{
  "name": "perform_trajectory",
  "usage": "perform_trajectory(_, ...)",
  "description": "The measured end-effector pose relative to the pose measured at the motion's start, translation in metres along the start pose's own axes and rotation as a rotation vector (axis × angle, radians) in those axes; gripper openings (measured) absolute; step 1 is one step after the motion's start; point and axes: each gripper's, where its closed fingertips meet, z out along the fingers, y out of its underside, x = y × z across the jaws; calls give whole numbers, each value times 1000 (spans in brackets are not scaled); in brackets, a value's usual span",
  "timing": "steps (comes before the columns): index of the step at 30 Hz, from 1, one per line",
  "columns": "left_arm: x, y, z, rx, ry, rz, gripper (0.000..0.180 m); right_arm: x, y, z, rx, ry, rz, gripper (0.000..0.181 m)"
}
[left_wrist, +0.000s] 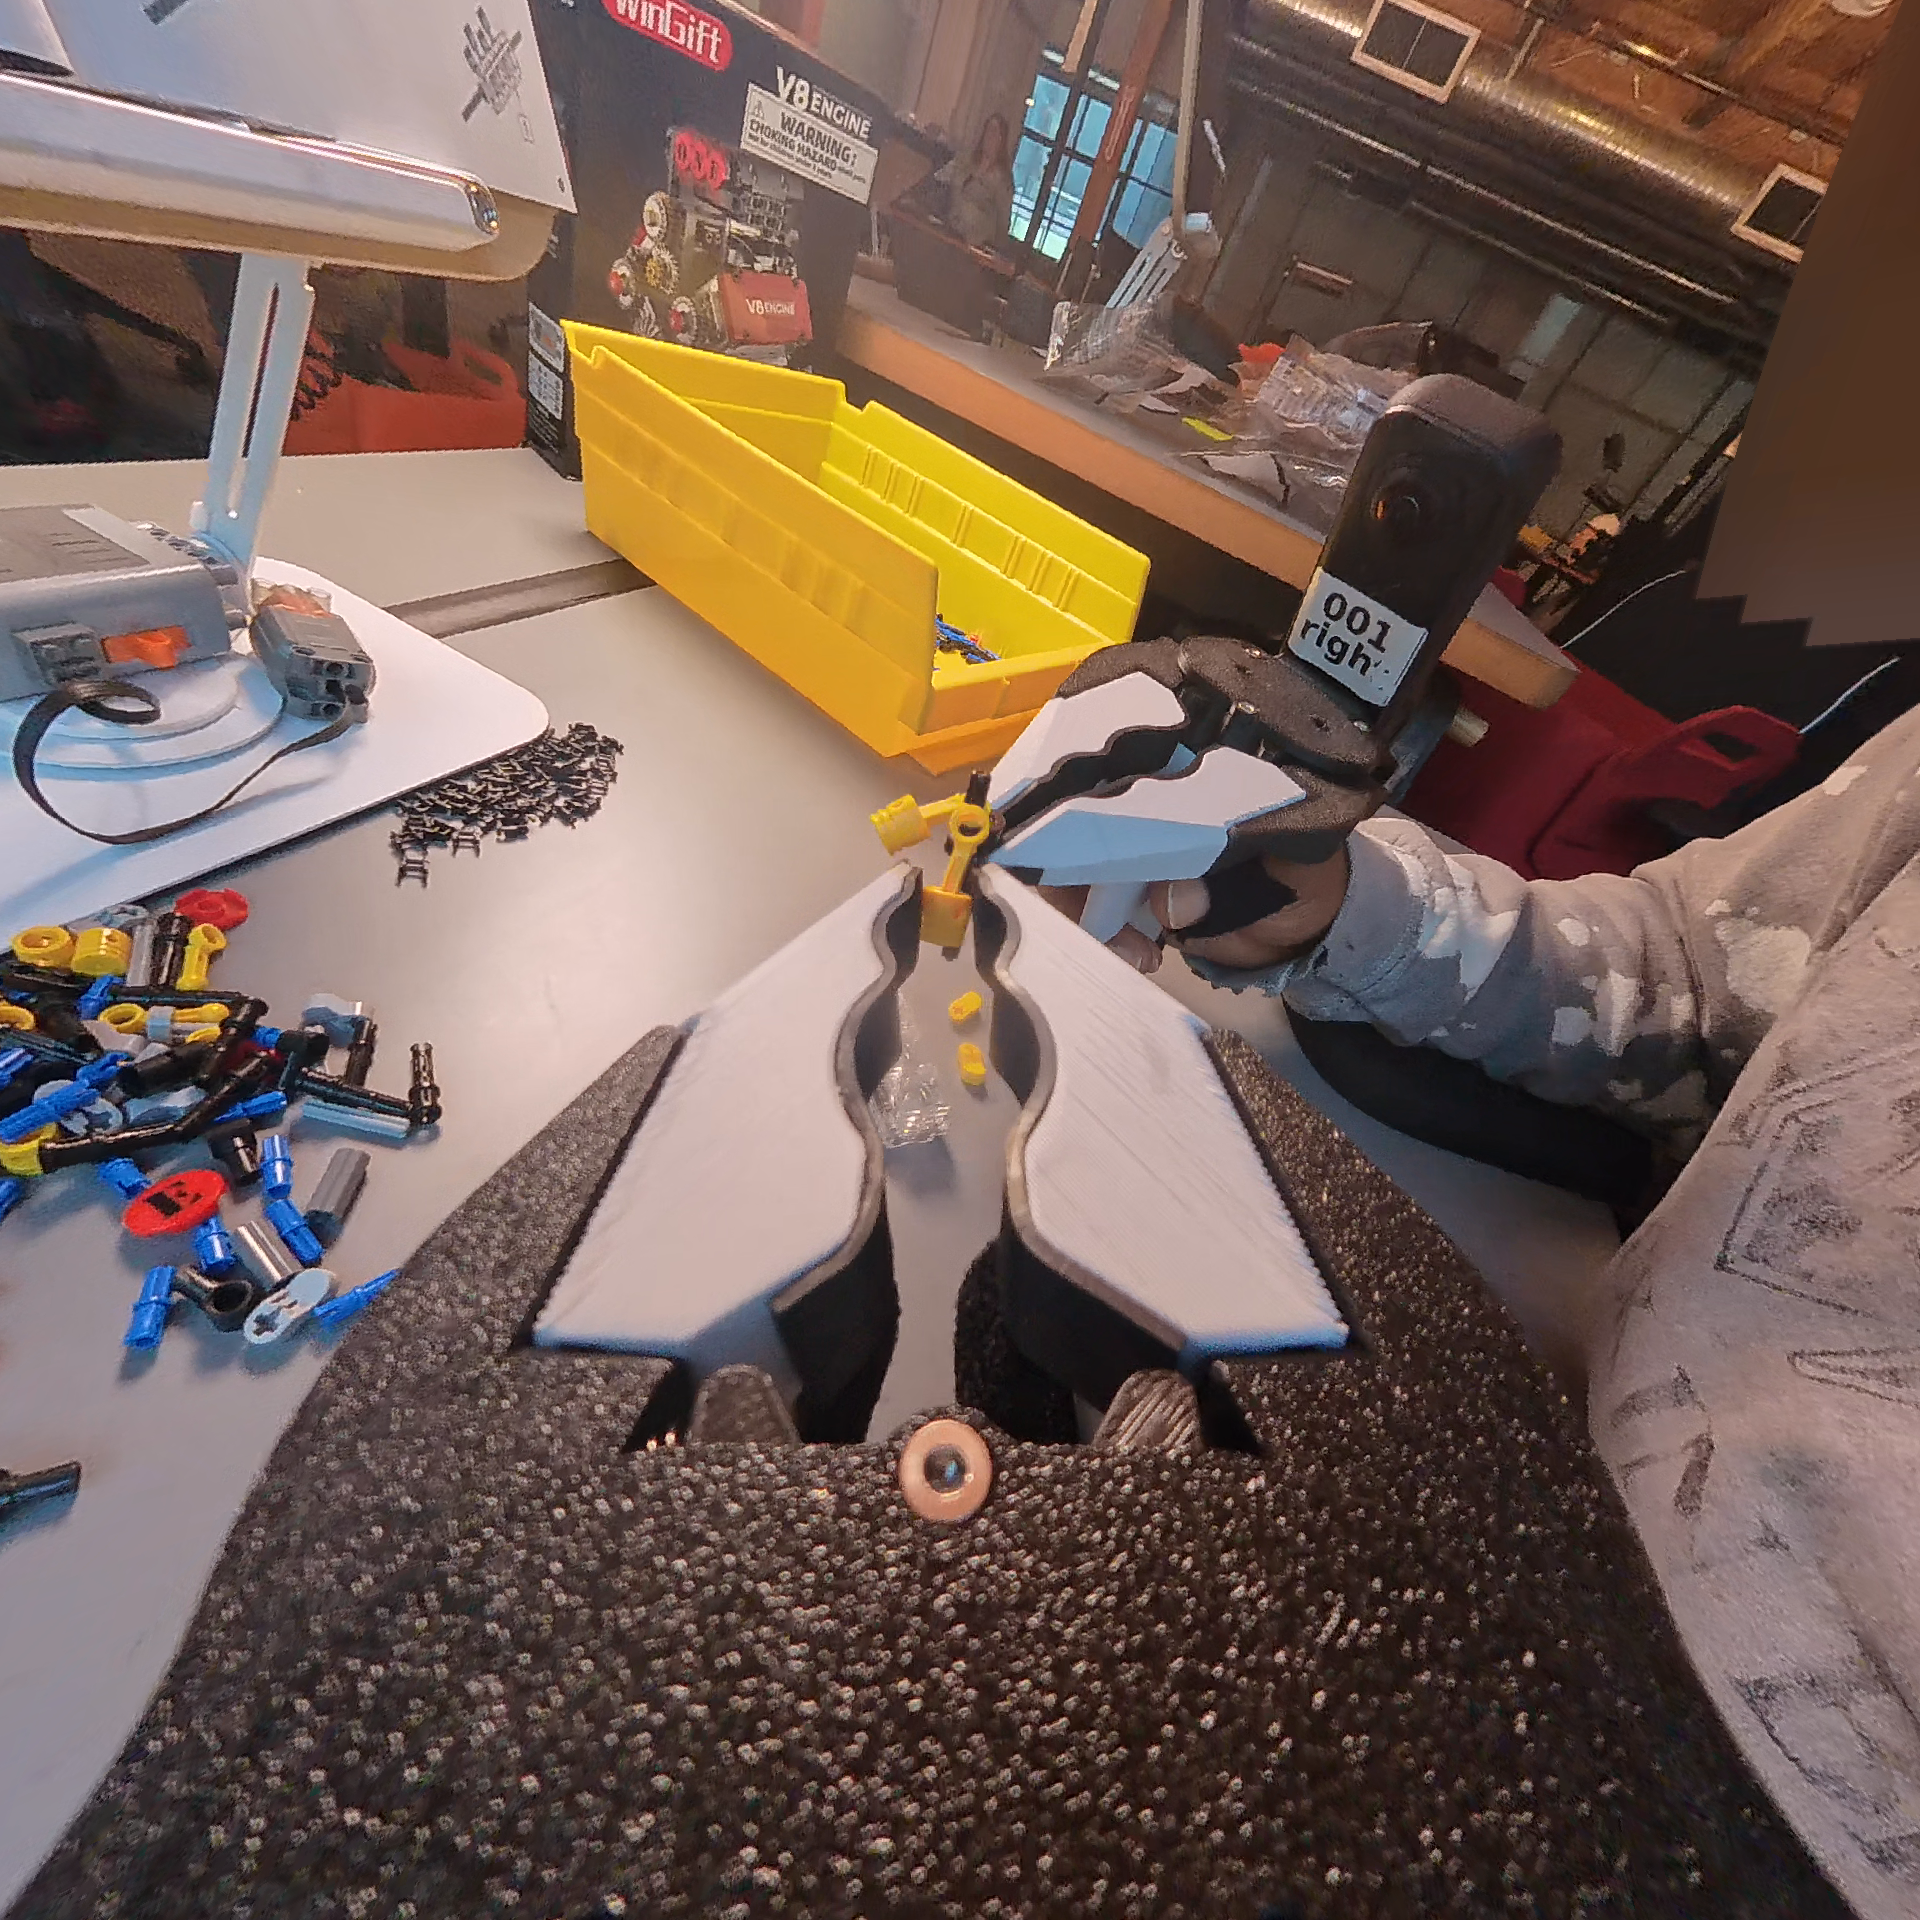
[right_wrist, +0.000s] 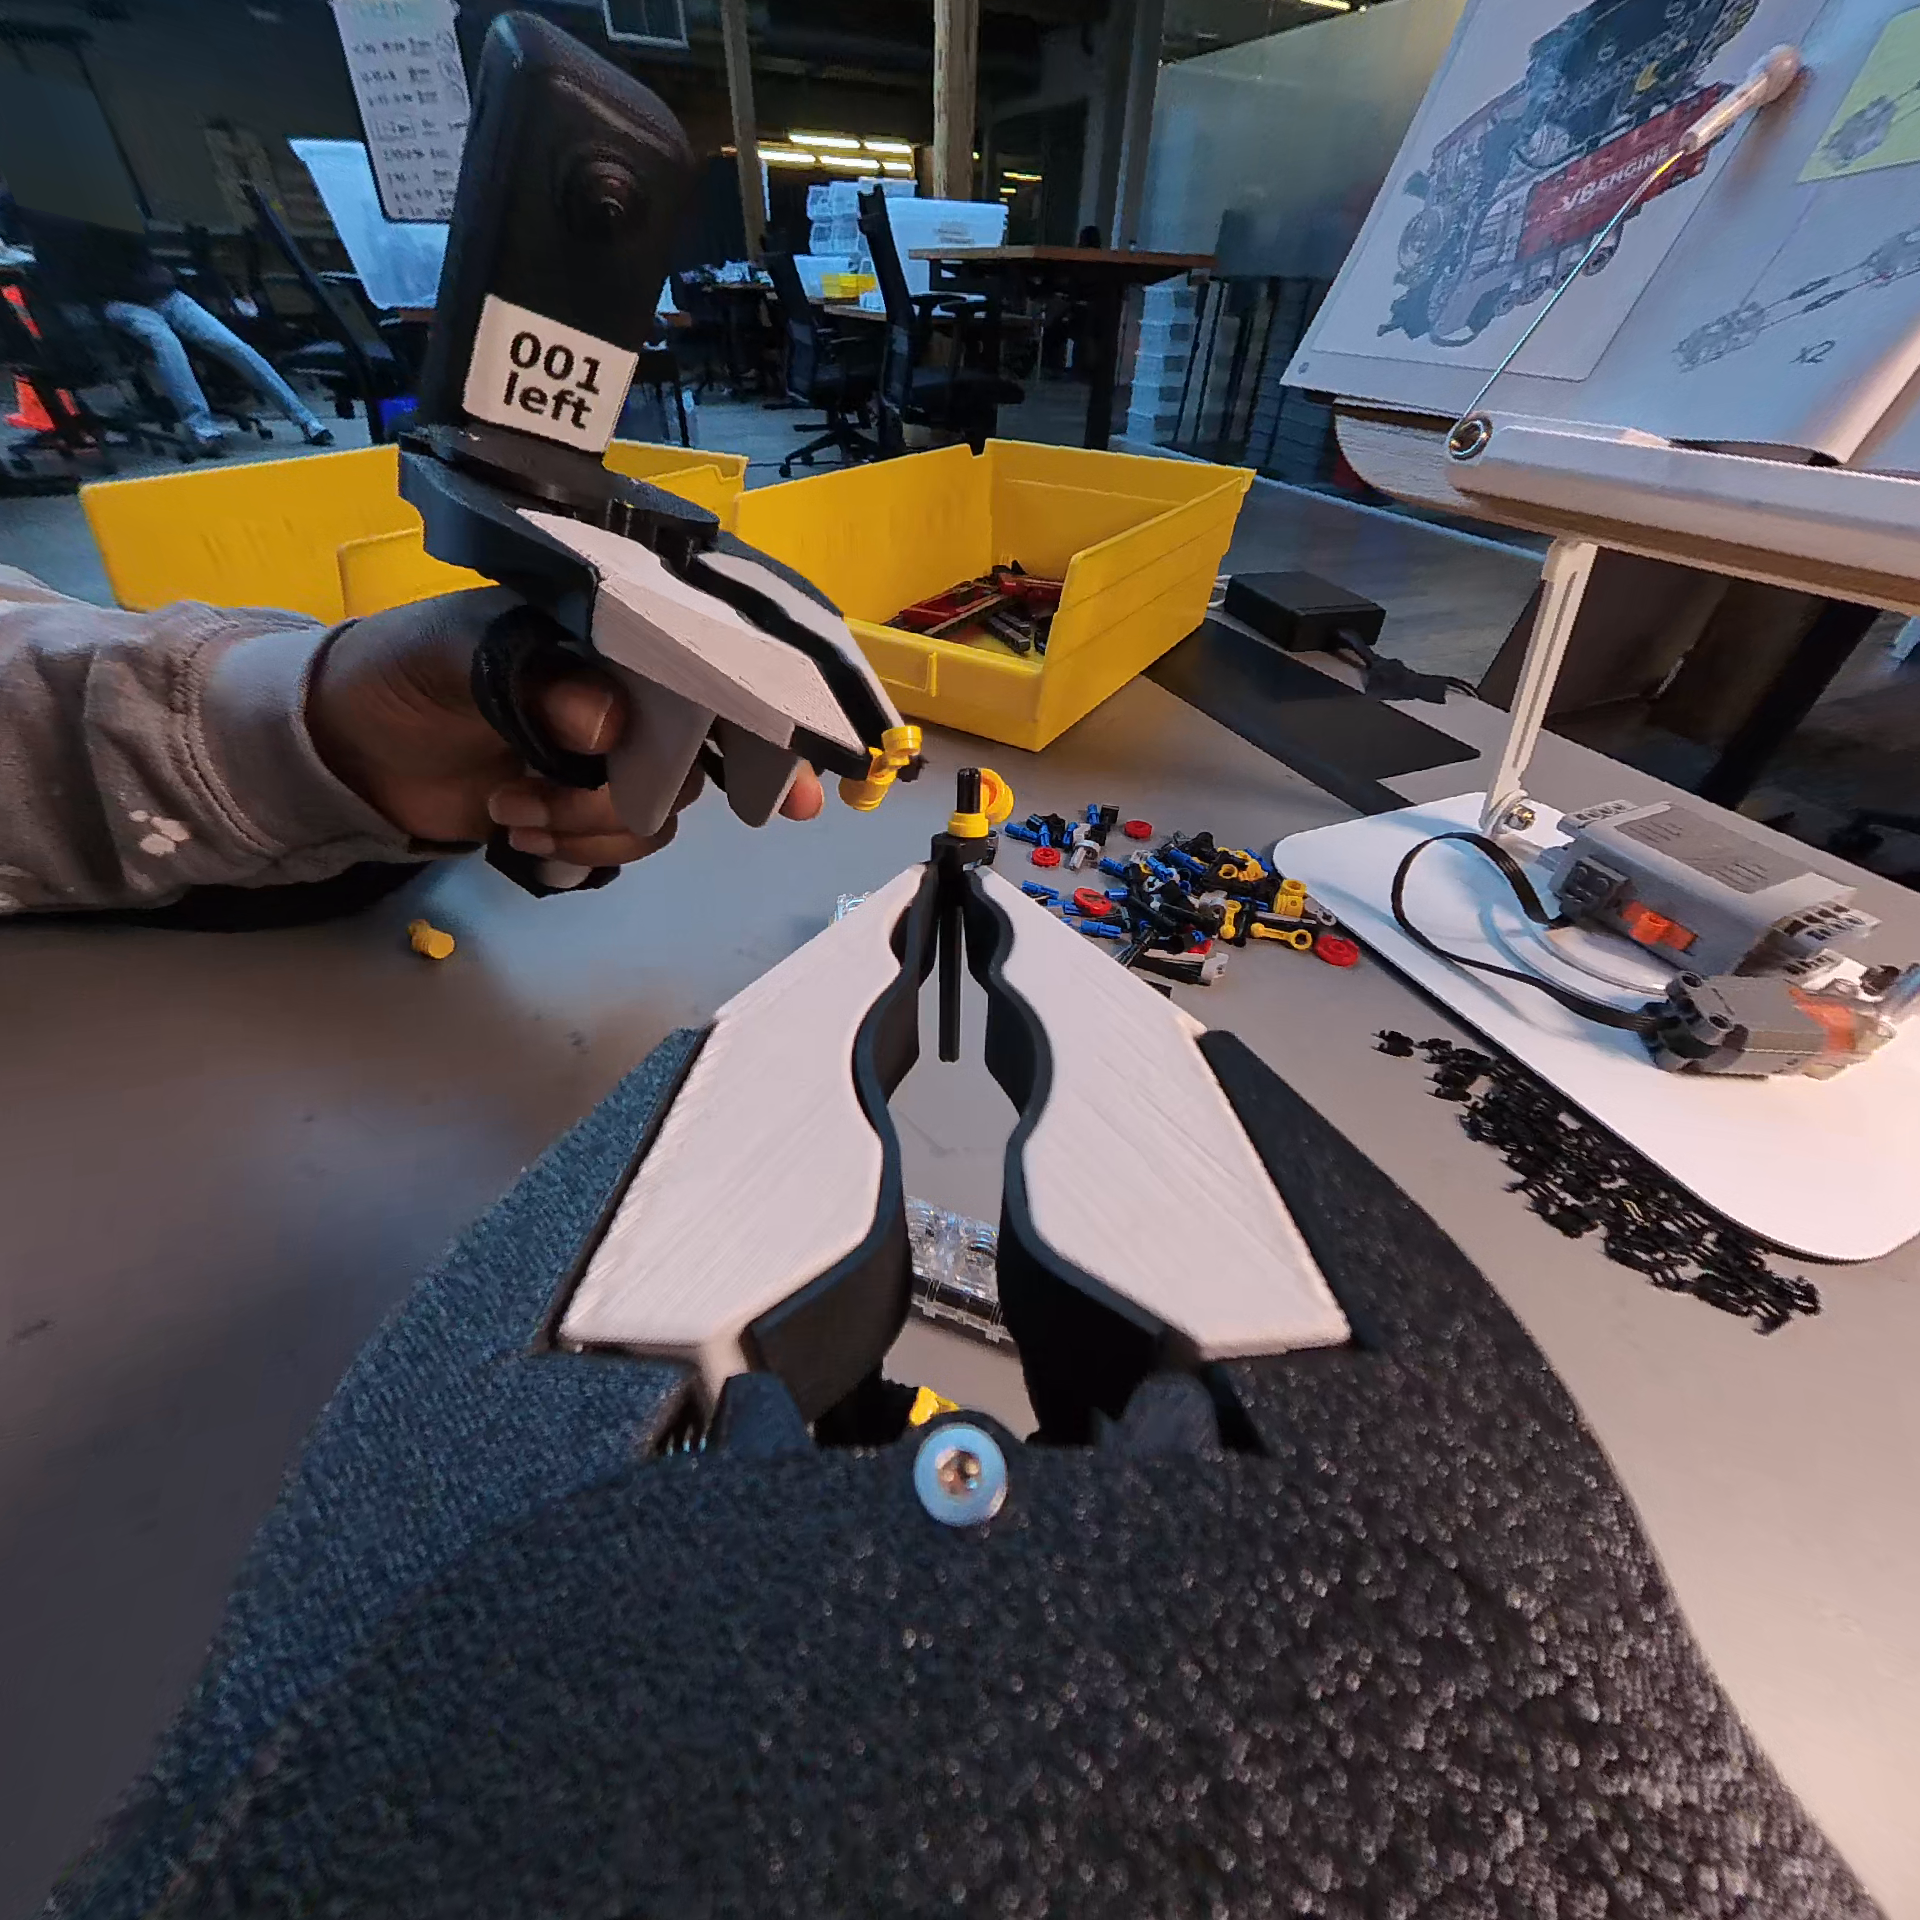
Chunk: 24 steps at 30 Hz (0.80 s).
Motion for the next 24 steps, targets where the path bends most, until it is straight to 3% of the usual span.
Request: perform_trajectory(24, -11, 19, 4, -20, 30, -38, 7, 4, -2, -3, 24, -12, 52, 3)
